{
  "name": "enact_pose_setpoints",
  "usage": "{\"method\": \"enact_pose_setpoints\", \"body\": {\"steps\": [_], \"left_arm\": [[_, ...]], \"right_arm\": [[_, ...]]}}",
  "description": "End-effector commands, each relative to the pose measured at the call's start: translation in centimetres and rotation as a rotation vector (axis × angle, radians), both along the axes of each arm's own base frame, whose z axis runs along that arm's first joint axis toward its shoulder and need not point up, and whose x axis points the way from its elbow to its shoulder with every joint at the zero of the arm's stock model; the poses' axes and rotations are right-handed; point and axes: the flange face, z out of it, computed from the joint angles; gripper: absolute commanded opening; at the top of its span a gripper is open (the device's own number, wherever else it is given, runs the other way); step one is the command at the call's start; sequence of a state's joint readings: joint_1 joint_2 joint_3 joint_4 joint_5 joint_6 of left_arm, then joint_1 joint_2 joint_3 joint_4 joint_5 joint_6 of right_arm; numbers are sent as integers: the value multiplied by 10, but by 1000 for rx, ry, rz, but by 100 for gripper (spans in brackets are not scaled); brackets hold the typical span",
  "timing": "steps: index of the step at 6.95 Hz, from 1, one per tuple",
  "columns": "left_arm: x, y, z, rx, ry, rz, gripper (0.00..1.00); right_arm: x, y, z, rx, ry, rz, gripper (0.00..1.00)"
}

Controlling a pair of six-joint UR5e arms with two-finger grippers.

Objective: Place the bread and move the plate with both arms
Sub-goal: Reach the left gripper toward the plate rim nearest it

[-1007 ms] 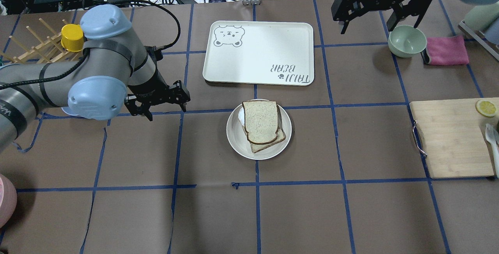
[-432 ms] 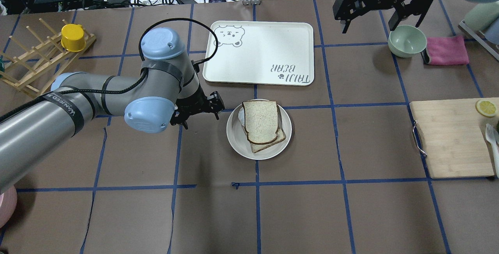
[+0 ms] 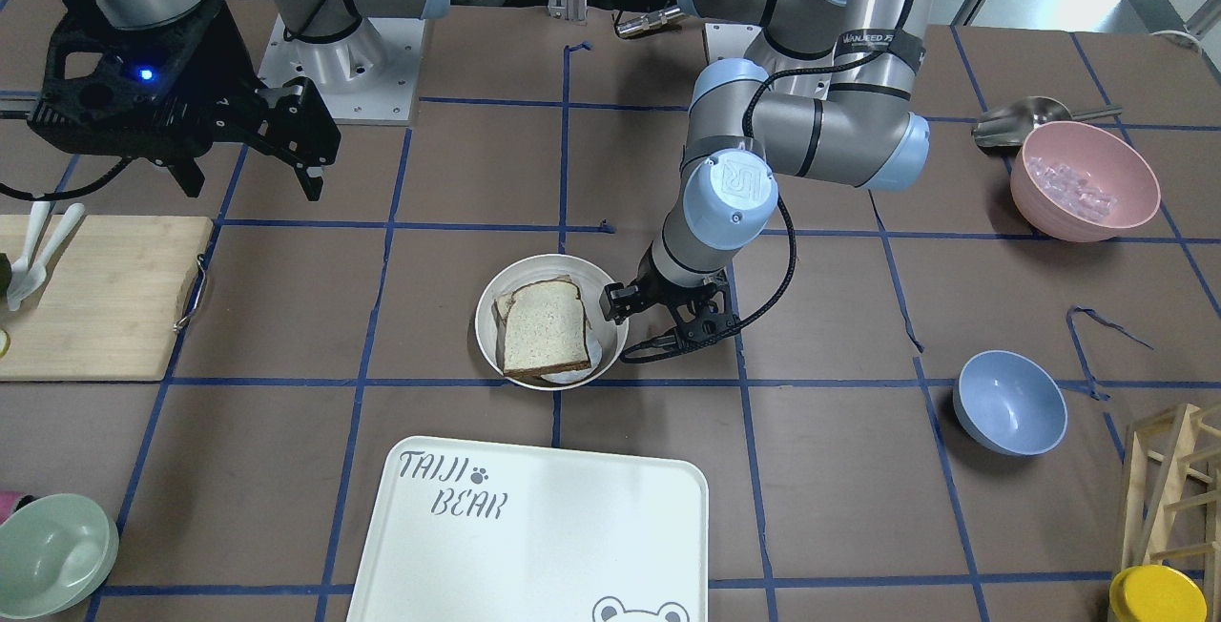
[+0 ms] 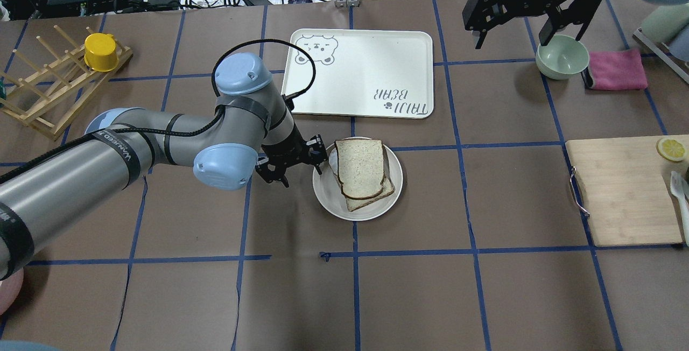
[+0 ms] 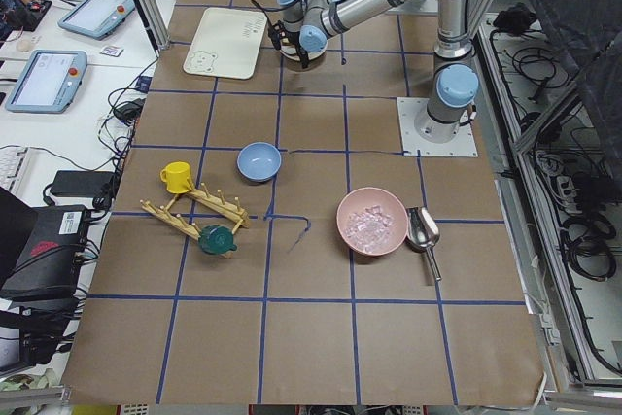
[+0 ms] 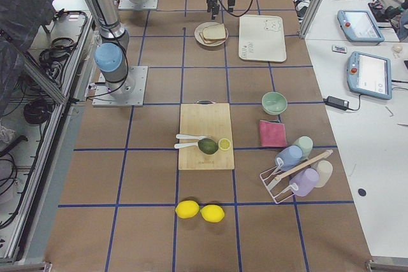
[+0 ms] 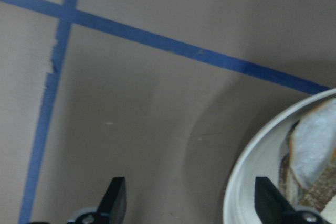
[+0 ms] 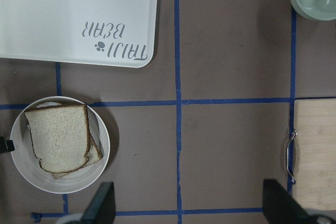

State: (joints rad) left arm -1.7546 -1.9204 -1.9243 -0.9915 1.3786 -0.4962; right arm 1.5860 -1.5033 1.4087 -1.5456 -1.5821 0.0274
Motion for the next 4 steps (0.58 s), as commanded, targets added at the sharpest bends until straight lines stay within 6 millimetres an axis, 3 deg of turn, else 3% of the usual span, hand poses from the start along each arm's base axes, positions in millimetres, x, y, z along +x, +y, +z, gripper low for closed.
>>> {"method": "enact_pose_setpoints", "body": {"steps": [1, 3, 4], "left_arm": [[-7, 2, -18, 49, 49, 13, 65], [-14, 4, -27, 85, 77, 37, 53], [-13, 5, -28, 93, 79, 26, 17]], "right_arm": [[-1, 0, -1, 2, -1, -2, 100], [0, 0, -1, 2, -1, 0, 100], [0, 1, 0, 0, -1, 0, 100]]}}
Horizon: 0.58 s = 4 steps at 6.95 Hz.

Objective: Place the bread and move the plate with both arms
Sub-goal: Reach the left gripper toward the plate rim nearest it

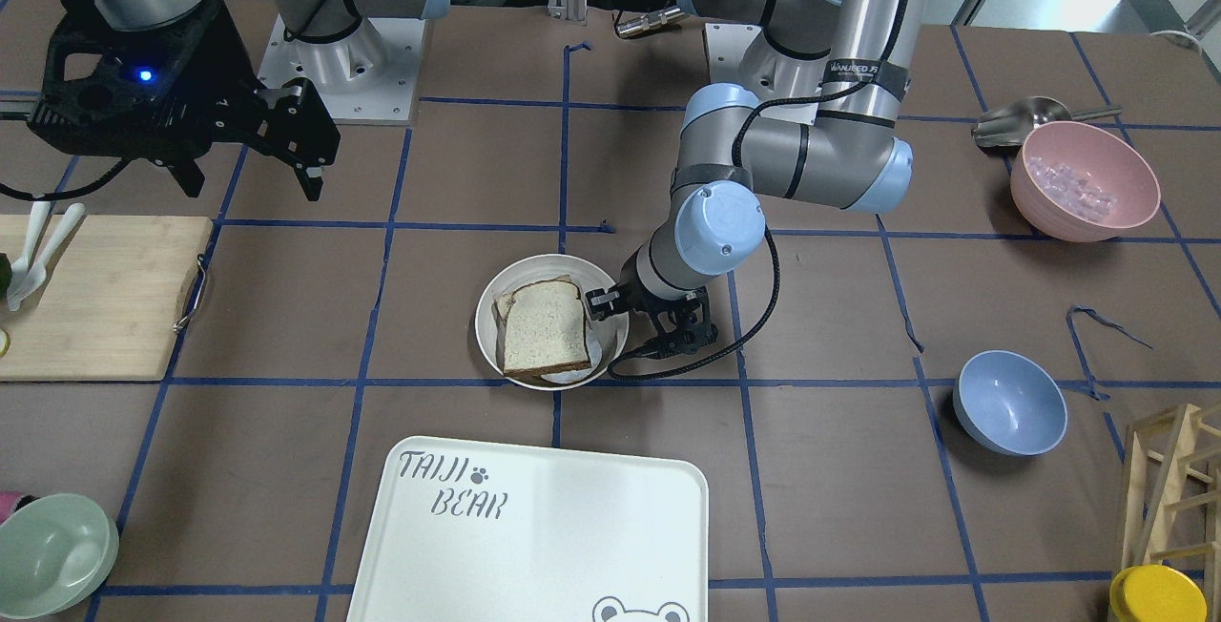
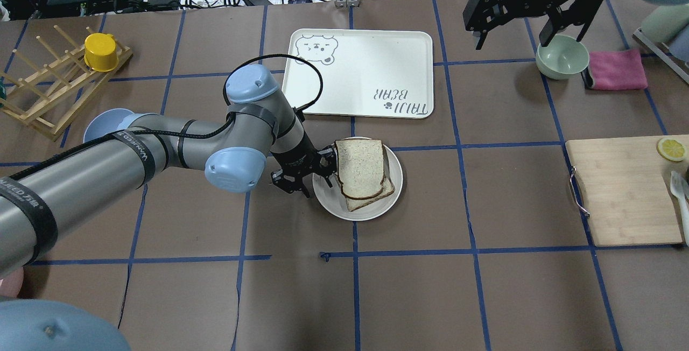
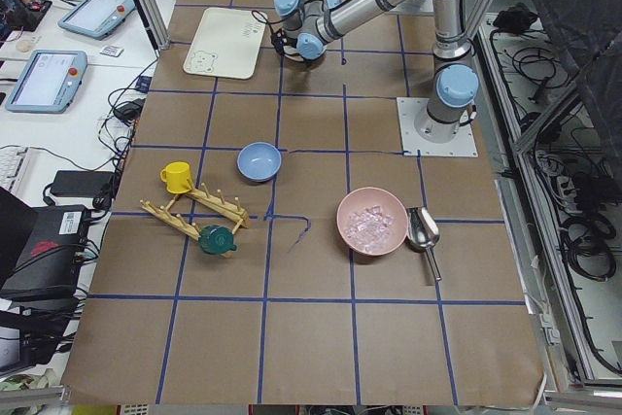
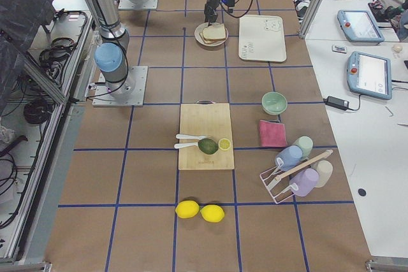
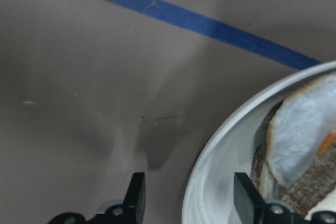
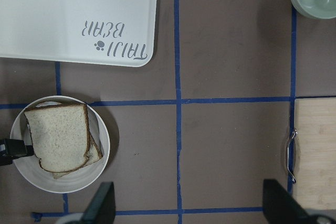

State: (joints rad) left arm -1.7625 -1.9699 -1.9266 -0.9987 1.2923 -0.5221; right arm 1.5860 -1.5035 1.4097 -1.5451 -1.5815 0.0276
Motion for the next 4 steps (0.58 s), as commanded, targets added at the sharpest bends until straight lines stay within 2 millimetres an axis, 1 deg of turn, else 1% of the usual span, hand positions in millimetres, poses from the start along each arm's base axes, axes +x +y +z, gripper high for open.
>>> {"method": "enact_pose_setpoints", "body": {"steps": [1, 2, 3, 4], "left_arm": [[-1, 1, -4, 26, 19, -2, 0], [-2, 0, -3, 32, 34, -3, 0], [0, -5, 6, 10, 37, -1, 0], [3, -15, 15, 3, 37, -4, 0]], "right_arm": [[1, 1, 1, -1, 0, 2, 100], [1, 1, 1, -1, 0, 2, 100], [1, 1, 1, -1, 2, 2, 100], [1, 1, 2, -3, 3, 1, 100]]}}
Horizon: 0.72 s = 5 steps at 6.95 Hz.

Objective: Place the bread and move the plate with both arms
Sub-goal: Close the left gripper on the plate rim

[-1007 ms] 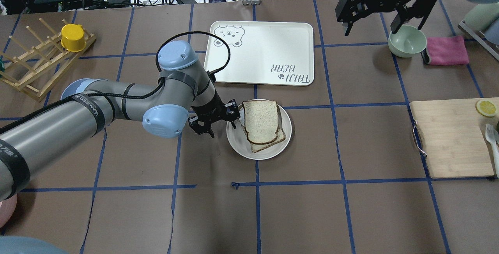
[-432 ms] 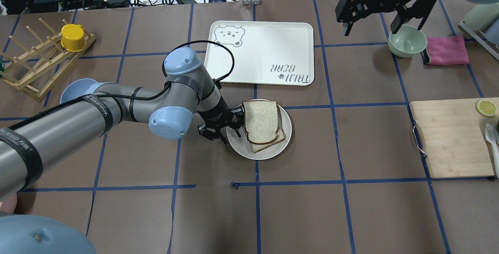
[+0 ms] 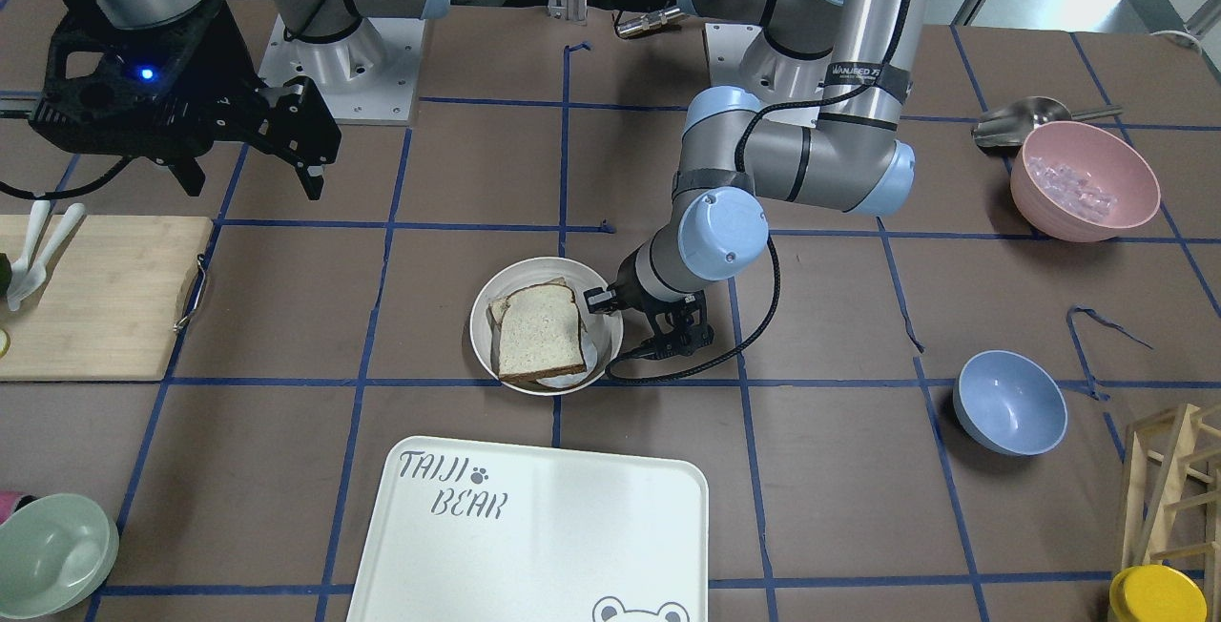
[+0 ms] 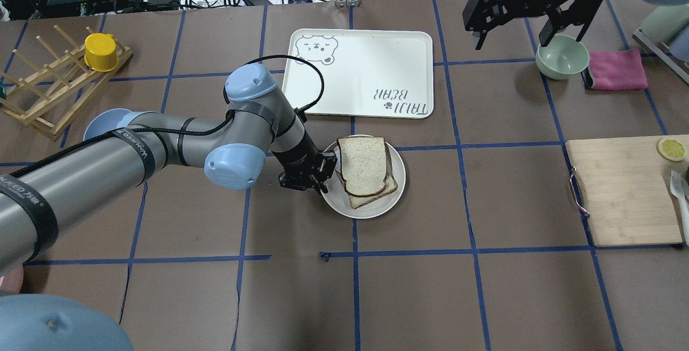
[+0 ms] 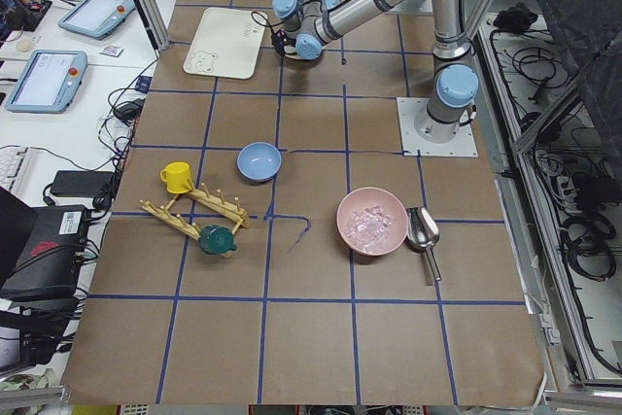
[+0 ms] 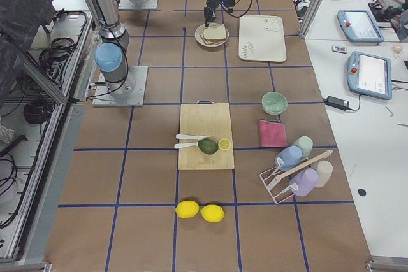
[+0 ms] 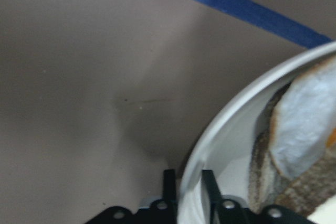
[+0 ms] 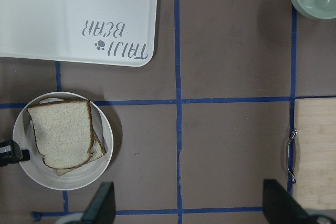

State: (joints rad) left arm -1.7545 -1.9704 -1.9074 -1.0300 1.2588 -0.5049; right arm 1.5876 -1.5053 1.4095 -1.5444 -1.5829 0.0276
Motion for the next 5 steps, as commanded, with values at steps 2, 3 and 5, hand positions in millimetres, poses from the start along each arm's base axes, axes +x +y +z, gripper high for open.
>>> {"method": "enact_pose_setpoints", "body": {"steps": [2, 3, 5], "left_arm": [[30, -26, 38, 0, -1, -85, 0], [41, -39, 49, -29, -1, -109, 0], [58, -57, 68, -77, 19, -173, 0]], "right_arm": [[1, 1, 0, 0, 0, 2, 100], [1, 1, 0, 0, -1, 2, 100], [1, 1, 0, 0, -3, 2, 100]]}}
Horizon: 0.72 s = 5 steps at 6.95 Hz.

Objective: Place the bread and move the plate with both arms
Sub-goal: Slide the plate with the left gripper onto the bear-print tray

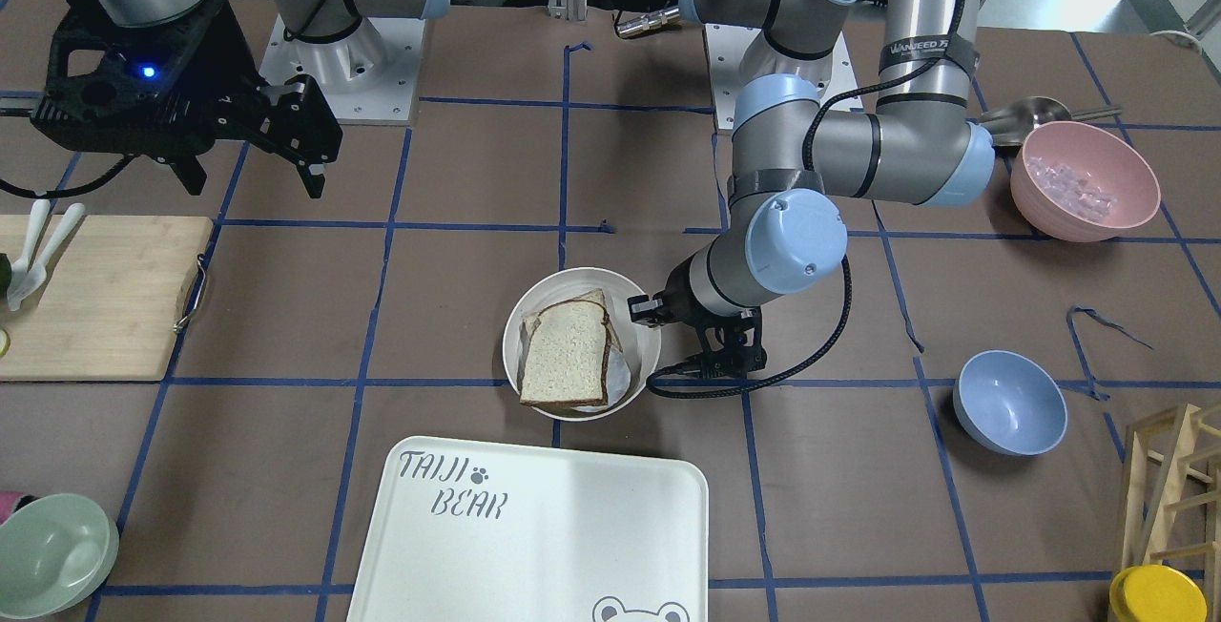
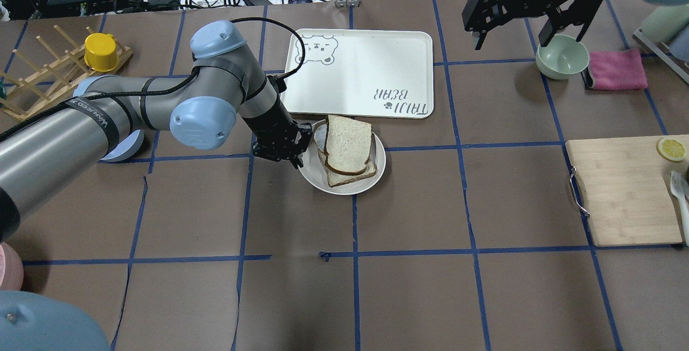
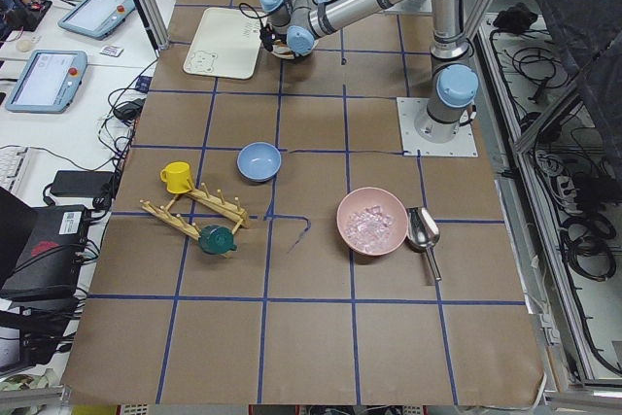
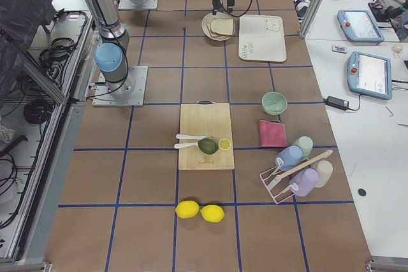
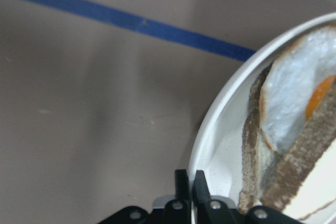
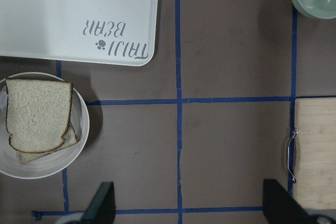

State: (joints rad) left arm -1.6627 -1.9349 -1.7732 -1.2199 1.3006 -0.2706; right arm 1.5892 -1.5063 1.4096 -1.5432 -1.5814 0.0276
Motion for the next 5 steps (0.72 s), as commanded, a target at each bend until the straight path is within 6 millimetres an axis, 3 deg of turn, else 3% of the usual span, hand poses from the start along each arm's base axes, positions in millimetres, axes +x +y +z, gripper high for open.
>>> {"method": "enact_pose_setpoints", "body": {"steps": [1, 2, 3, 5], "left_arm": [[12, -24, 23, -64, 16, -66, 0], [12, -46, 24, -107, 32, -165, 0], [19, -80, 33, -152, 38, -176, 0], [13, -140, 26, -197, 80, -169, 0]], "right_arm": [[0, 0, 0, 0, -1, 0, 100], [0, 0, 0, 0, -2, -1, 100], [0, 0, 0, 0, -2, -1, 100], [0, 0, 0, 0, -2, -1, 100]]}}
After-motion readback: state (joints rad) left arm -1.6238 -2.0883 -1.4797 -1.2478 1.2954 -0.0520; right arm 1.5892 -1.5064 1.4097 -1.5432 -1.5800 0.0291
